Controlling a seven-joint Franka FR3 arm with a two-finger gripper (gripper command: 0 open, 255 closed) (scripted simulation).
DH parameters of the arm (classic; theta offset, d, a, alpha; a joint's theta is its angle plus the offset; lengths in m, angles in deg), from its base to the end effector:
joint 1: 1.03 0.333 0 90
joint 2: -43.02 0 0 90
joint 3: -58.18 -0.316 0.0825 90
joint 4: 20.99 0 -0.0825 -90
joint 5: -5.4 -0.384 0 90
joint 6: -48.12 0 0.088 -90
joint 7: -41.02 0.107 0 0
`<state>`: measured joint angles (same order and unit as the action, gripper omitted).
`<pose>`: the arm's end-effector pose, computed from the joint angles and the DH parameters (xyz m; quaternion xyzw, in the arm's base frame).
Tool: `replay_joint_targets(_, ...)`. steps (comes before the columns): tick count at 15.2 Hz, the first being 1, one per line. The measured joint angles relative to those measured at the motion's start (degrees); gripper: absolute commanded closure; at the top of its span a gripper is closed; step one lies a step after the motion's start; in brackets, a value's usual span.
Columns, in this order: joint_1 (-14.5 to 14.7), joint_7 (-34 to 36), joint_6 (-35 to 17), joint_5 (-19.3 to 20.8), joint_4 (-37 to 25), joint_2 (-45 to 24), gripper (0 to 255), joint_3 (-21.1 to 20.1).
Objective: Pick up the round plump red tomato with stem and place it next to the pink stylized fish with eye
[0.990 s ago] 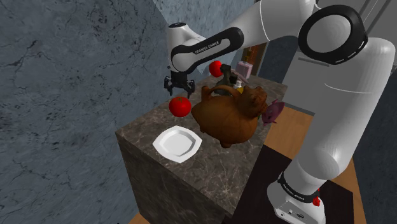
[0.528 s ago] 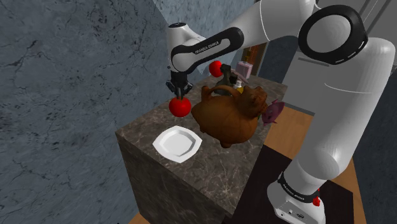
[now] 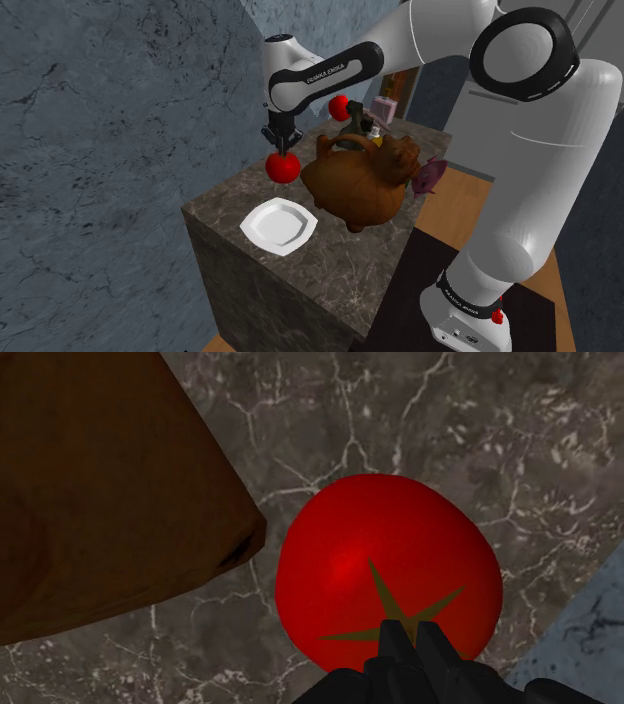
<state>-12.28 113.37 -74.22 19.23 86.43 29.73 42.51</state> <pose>0.6158 0.0289 0.3974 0.8583 -0.5077 0.0604 0.0441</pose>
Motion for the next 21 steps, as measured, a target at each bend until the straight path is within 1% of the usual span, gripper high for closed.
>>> replay_joint_targets(12, -0.1, -2.0, 7.8, -1.7, -5.2, 2.9, 255, -0.4)
replay_joint_targets(21, 0.0, -3.1, 14.4, -2.4, -11.2, 3.6, 255, -0.6)
